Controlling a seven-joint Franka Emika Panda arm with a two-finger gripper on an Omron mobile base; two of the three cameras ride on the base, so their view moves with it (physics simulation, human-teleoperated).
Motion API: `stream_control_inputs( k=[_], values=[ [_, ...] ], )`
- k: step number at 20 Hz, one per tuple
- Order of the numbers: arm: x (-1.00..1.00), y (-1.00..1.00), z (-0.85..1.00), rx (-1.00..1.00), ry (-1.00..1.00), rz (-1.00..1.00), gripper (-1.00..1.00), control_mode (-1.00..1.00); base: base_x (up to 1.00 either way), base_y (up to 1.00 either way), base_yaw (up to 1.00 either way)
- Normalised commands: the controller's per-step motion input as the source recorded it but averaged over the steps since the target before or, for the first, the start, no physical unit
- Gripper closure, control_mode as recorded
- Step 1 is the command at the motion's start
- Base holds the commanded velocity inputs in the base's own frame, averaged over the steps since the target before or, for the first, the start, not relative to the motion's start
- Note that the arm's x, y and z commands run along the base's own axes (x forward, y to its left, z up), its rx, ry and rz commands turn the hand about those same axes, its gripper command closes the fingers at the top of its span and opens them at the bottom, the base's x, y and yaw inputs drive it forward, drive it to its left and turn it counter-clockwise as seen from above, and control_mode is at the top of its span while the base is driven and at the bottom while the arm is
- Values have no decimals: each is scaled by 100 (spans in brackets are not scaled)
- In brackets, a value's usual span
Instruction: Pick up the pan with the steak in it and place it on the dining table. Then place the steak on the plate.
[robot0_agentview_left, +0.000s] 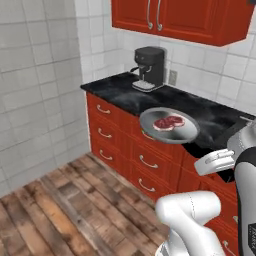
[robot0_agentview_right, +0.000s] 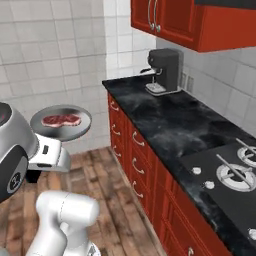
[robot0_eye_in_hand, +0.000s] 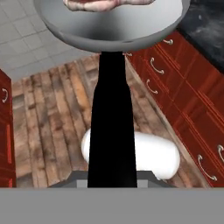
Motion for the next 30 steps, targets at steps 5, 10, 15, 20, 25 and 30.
stream_control_inputs(
  k=[5,10,15,20,25,30],
  values=[
    [0,0,0,0,0,0,100,100,-2,0,50],
    [0,0,0,0,0,0,100,100,-2,0,50],
    [0,0,0,0,0,0,100,100,-2,0,50],
    [0,0,0,0,0,0,100,100,-1,0,50],
    [0,0,0,0,0,0,100,100,-1,0,50],
    [0,0,0,0,0,0,100,100,-2,0,50]
  ],
)
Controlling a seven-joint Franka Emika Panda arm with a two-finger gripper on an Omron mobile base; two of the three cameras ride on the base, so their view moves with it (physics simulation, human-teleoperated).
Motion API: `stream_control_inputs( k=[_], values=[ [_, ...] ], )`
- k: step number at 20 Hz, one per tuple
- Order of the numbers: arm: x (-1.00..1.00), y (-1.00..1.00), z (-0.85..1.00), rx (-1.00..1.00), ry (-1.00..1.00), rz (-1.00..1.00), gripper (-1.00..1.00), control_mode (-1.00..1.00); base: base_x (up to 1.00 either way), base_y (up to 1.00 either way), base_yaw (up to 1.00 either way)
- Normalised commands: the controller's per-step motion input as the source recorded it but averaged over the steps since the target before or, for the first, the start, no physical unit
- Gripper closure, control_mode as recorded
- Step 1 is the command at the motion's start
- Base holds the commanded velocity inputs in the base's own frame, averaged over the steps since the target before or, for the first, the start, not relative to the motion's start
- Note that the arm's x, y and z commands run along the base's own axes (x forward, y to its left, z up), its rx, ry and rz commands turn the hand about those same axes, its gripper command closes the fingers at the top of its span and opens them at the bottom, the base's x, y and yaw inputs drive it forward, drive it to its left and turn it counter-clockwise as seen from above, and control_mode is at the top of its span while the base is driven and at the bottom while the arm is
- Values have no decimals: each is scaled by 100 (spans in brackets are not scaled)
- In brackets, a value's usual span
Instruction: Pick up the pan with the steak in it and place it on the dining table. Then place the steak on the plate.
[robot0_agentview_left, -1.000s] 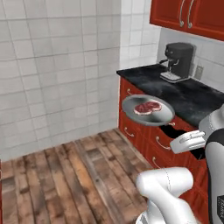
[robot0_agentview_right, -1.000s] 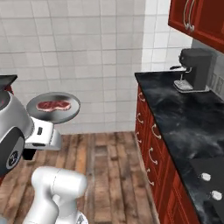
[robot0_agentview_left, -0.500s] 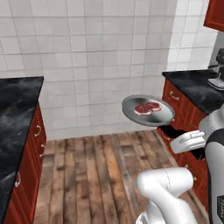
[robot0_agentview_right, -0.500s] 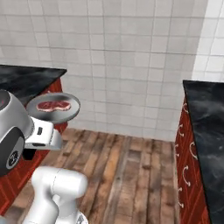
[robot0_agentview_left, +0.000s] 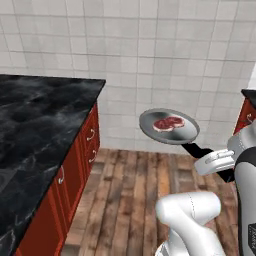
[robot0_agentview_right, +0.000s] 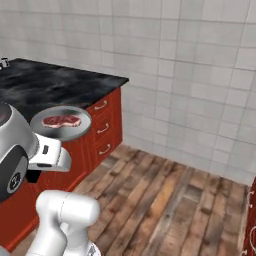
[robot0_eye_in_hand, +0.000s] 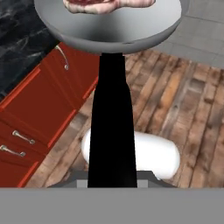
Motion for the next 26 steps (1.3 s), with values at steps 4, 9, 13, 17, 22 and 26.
stream_control_inputs(
  k=[4,9,13,17,22,26],
  values=[
    [0,0,0,0,0,0,100,100,-1,0,50],
    [0,0,0,0,0,0,100,100,-1,0,50],
    [0,0,0,0,0,0,100,100,-1,0,50],
    [0,0,0,0,0,0,100,100,-1,0,50],
    [0,0,0,0,0,0,100,100,-1,0,50],
    [0,0,0,0,0,0,100,100,-1,0,50]
  ],
)
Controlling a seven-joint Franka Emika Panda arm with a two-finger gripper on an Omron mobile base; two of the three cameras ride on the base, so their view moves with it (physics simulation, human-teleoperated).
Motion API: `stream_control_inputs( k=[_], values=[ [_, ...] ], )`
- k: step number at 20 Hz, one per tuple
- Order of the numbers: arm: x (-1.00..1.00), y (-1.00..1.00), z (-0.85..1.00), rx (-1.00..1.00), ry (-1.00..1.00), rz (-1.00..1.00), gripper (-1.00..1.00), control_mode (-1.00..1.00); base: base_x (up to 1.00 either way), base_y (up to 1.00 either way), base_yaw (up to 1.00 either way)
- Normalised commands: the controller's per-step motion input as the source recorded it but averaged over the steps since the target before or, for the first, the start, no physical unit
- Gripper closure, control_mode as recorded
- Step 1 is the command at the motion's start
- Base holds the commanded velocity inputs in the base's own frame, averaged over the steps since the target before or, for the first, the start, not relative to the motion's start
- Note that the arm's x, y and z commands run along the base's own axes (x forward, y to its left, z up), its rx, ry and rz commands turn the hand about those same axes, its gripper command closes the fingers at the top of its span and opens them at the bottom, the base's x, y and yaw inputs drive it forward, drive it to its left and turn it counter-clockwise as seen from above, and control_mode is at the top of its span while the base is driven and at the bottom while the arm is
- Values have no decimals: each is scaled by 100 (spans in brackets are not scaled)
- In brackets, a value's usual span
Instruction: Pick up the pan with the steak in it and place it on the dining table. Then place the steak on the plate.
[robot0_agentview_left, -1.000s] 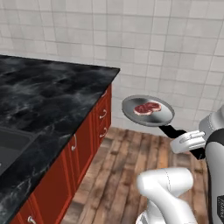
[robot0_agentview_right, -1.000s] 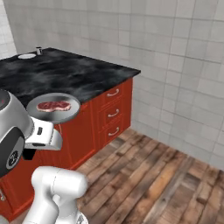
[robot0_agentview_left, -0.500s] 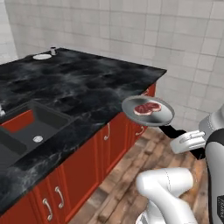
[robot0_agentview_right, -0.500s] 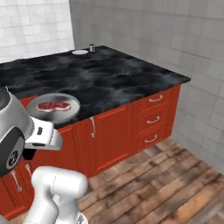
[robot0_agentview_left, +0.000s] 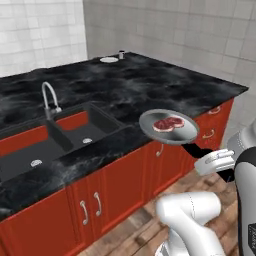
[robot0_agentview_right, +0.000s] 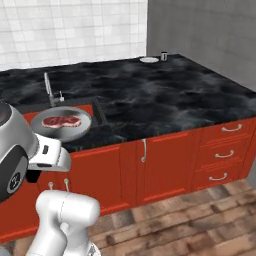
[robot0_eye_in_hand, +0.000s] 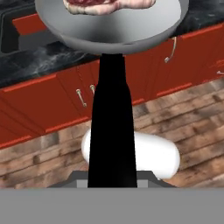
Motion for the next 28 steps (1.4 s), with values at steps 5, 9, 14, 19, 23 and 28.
stream_control_inputs(
  k=[5,9,14,19,23,28],
  values=[
    [0,0,0,0,0,0,100,100,-2,0,50],
    [0,0,0,0,0,0,100,100,-2,0,50],
    [0,0,0,0,0,0,100,100,0,0,50],
    [0,0,0,0,0,0,100,100,-8,0,32],
    [0,0,0,0,0,0,100,100,-9,22,0],
    [0,0,0,0,0,0,100,100,-8,88,0]
  ],
)
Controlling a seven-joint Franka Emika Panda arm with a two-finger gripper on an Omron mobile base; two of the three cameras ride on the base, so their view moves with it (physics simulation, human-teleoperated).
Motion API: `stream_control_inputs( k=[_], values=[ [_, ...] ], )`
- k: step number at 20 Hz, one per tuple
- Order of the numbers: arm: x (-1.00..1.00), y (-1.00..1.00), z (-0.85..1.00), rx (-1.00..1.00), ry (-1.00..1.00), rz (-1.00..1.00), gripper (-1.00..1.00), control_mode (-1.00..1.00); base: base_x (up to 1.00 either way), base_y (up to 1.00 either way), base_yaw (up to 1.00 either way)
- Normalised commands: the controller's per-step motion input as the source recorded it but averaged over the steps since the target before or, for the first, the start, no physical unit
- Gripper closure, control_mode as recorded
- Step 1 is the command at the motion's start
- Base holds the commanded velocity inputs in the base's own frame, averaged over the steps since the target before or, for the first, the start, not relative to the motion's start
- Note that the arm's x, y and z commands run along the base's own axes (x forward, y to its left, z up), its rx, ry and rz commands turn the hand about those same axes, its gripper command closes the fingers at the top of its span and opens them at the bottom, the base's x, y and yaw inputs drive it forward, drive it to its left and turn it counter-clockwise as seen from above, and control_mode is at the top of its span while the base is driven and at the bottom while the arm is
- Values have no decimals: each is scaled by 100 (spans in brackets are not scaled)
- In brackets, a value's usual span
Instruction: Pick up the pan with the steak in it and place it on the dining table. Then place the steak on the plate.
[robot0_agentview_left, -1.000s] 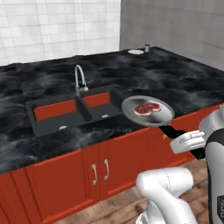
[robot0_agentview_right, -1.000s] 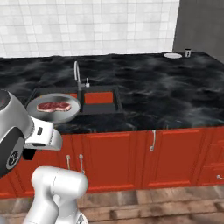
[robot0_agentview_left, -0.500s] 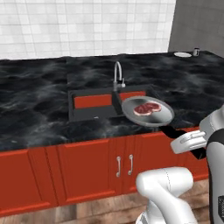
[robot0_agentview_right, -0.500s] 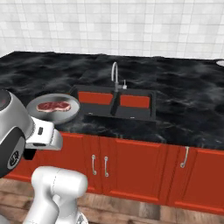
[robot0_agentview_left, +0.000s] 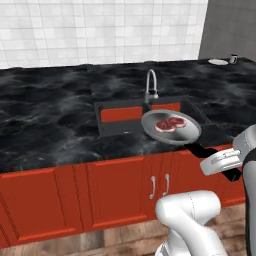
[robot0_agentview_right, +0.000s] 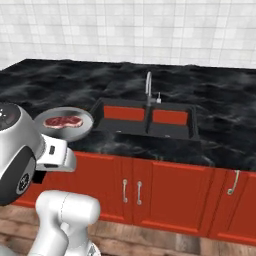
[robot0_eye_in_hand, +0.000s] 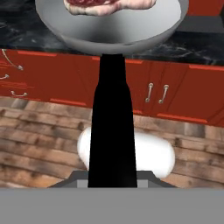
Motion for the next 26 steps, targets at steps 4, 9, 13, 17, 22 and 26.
stream_control_inputs(
  k=[4,9,13,17,22,26],
  values=[
    [0,0,0,0,0,0,100,100,-7,100,0],
    [0,0,0,0,0,0,100,100,-8,100,0],
    [0,0,0,0,0,0,100,100,-10,100,0],
    [0,0,0,0,0,0,100,100,-9,100,0],
    [0,0,0,0,0,0,100,100,-8,100,0],
    [0,0,0,0,0,0,100,100,-6,100,0]
  ],
)
